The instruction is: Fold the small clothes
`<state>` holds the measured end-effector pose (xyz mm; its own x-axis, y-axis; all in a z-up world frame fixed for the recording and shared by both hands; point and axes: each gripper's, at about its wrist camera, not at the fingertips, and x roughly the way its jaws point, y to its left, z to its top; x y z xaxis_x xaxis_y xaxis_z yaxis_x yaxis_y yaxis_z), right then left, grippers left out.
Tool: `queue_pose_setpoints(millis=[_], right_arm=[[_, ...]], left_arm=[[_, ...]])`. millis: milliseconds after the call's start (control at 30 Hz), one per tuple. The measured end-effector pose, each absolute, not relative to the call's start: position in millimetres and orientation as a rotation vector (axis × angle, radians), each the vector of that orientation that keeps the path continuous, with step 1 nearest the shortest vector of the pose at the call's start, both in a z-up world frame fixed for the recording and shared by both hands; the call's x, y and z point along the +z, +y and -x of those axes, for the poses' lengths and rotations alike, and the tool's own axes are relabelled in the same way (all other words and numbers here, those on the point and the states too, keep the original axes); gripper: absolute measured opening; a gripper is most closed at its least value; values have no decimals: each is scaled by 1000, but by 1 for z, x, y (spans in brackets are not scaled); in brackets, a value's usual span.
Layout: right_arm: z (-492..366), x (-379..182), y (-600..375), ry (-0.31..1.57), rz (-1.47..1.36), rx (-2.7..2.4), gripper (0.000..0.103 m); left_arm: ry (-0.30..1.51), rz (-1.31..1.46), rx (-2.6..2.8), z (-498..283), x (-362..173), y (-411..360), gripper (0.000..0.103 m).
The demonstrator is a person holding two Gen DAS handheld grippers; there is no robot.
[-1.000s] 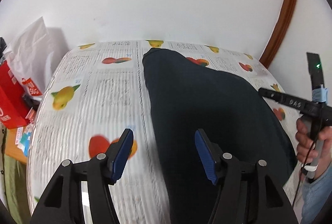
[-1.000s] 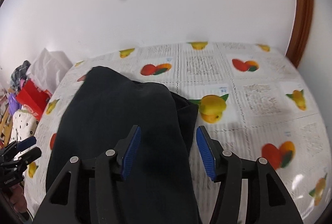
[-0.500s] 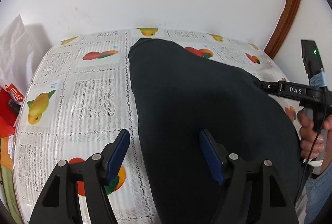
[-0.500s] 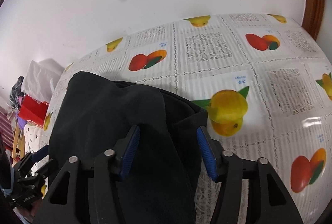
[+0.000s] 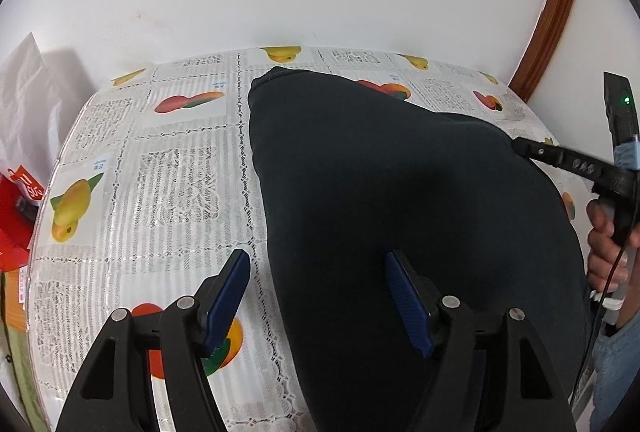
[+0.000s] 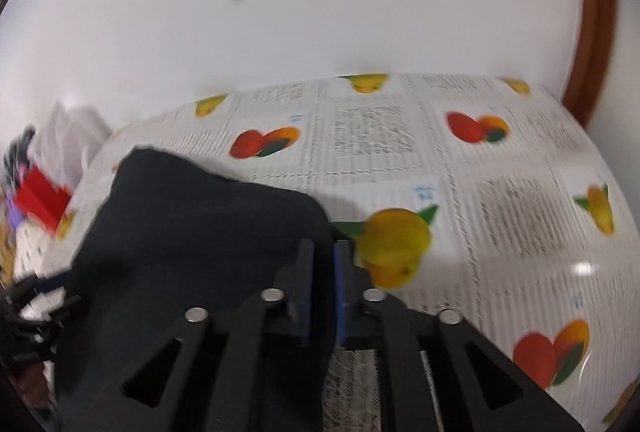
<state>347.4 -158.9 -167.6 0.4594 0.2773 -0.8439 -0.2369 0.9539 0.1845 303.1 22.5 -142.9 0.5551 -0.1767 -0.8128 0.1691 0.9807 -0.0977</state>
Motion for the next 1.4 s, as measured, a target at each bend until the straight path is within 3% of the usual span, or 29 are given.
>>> queue_pose_setpoints(millis=[67,100,267,333,367,400,533,700,800,900,933,1233,1333,1400], right_arm=[[-347,-165,-174,1068,-110,322,49],[-345,-165,-181,1076,-140,336,54],[-347,-181,-180,1164,-217,403,54],[-350,-190,-169,1190,-203,419,39],[-351,-190,-164,1187,-201,450,8],[-350,-187,-161,1171,-188,474,4],[-330,-147,-165,927,-51,428,4],[-332,-175,-144,1027,145,329,4],[-335,-170,-152,1046,107,313,12],[-349,-161,-155,1058,27,331,41],[-353,-160,-152,1057,17,336,44],[-396,-189,-122,1190,-17,292,46],[-397,-194,-115,1195,21,290,40],[-396,-194,-113,1189,29,327,12]], left_arm=[[957,18,-217,-299,-141,26,69],[954,26,-223,-298,-140,28,68],[968,72,-237,-299,-143,33,69],[972,63,-234,-300,-146,31,69],[976,51,-230,-301,-148,30,69],[980,45,-225,-302,-149,29,70],[988,55,-228,-302,-150,31,70],[968,34,-221,-299,-146,30,70],[943,34,-225,-295,-141,35,70],[934,65,-223,-299,-137,46,70],[928,79,-214,-302,-135,51,70],[936,145,-188,-330,-134,67,70],[929,124,-179,-333,-134,64,70],[928,106,-171,-334,-135,62,70]])
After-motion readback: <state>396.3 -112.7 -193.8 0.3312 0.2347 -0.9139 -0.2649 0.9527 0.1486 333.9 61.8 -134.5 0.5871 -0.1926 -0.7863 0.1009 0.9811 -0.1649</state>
